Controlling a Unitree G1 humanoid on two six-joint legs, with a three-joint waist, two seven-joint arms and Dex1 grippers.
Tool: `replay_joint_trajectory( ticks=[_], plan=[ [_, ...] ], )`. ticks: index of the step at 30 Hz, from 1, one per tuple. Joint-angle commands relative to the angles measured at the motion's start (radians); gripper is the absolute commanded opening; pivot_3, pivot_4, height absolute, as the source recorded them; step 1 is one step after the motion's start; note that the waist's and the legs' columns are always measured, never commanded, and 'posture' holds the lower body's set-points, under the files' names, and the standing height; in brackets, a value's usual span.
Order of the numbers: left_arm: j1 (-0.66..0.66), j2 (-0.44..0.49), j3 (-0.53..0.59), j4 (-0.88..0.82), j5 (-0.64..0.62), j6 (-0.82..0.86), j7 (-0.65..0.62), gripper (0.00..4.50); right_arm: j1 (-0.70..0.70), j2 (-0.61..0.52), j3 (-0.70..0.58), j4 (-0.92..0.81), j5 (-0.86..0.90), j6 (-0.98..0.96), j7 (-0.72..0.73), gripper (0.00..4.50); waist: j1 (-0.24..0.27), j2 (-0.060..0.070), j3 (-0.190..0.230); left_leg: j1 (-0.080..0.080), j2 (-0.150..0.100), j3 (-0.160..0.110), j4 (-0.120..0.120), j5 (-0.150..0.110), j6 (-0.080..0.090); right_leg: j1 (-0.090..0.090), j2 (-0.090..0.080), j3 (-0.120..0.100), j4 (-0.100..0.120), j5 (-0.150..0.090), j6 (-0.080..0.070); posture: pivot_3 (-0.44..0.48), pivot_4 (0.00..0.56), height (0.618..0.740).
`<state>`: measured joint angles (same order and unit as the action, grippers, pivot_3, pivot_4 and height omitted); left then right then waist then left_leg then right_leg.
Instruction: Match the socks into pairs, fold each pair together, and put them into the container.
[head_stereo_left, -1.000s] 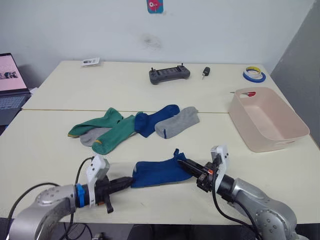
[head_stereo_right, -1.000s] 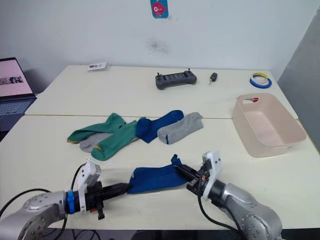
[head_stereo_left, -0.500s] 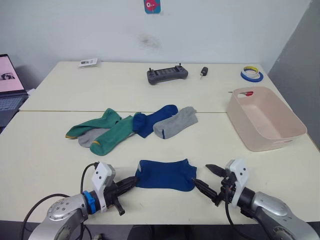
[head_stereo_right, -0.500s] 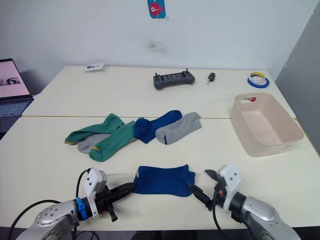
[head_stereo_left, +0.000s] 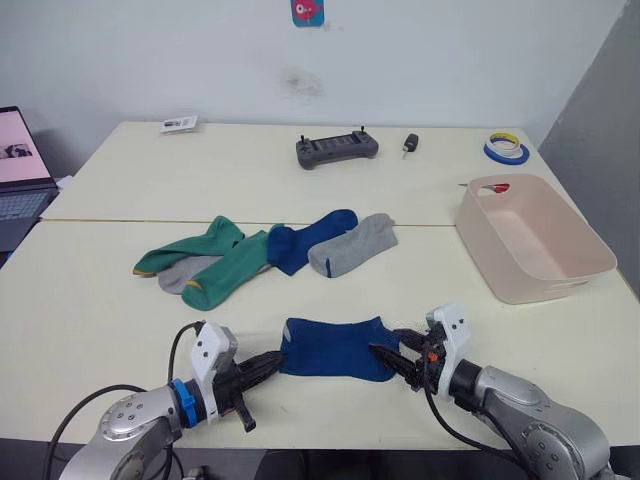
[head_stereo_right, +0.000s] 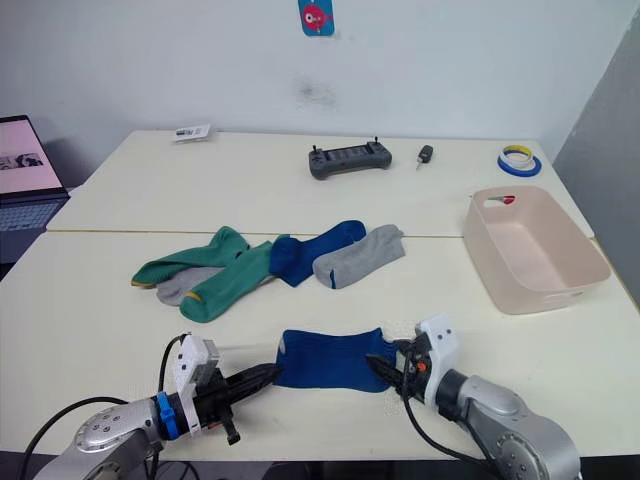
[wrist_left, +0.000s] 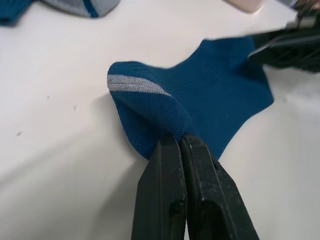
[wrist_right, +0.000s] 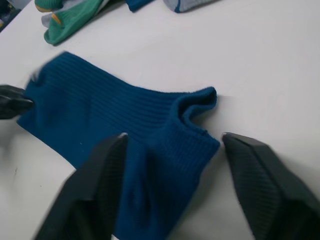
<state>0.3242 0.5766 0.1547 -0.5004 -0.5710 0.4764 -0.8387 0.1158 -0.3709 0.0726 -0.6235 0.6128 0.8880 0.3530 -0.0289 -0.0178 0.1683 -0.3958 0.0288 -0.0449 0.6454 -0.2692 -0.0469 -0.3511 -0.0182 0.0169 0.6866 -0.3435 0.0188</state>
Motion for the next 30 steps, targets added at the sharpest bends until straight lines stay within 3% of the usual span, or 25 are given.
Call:
replay_joint_trajectory(
  ticks=[1,6,13,24,30],
  plan=[
    [-0.007,0.029,0.048,-0.035,-0.049,0.017,-0.006,0.63,-0.010,-0.005,0.000,-0.027,0.015,-0.009,0.016,1.75,0.000,0.000,0.000,0.000,0.000,0.000,0.000,0.000,0.000,0.000,0.000,0.000,0.000,0.000,0.000,0.000,0.150,0.740],
    [0.018,0.108,0.083,-0.046,-0.074,0.029,-0.068,2.19,-0.015,-0.010,0.011,-0.034,0.012,-0.019,0.029,0.00,0.000,0.000,0.000,0.000,0.000,0.000,0.000,0.000,0.000,0.000,0.000,0.000,0.000,0.000,0.000,0.000,0.150,0.740],
    [-0.040,0.184,0.158,0.123,-0.031,-0.020,-0.105,4.33,-0.002,-0.053,-0.005,-0.052,-0.009,-0.039,0.038,0.00,0.001,0.000,0.000,0.000,0.000,0.000,0.000,0.000,0.000,0.000,0.000,0.000,0.000,0.000,0.000,0.000,0.150,0.740],
    [-0.128,0.145,0.001,0.180,0.084,-0.061,-0.080,4.46,0.035,-0.102,-0.031,-0.061,-0.007,-0.055,0.053,0.00,0.000,0.000,0.000,0.000,0.000,0.000,0.000,0.000,0.000,0.000,0.000,0.000,0.000,0.000,0.000,0.000,0.150,0.740],
    [-0.144,0.118,-0.059,0.167,0.062,0.003,-0.073,4.46,0.037,-0.108,-0.021,-0.063,-0.010,-0.058,0.054,0.00,0.000,0.000,0.000,0.000,0.000,0.000,0.000,0.000,0.000,0.000,0.000,0.000,0.000,0.000,0.000,0.000,0.150,0.740]
  ],
)
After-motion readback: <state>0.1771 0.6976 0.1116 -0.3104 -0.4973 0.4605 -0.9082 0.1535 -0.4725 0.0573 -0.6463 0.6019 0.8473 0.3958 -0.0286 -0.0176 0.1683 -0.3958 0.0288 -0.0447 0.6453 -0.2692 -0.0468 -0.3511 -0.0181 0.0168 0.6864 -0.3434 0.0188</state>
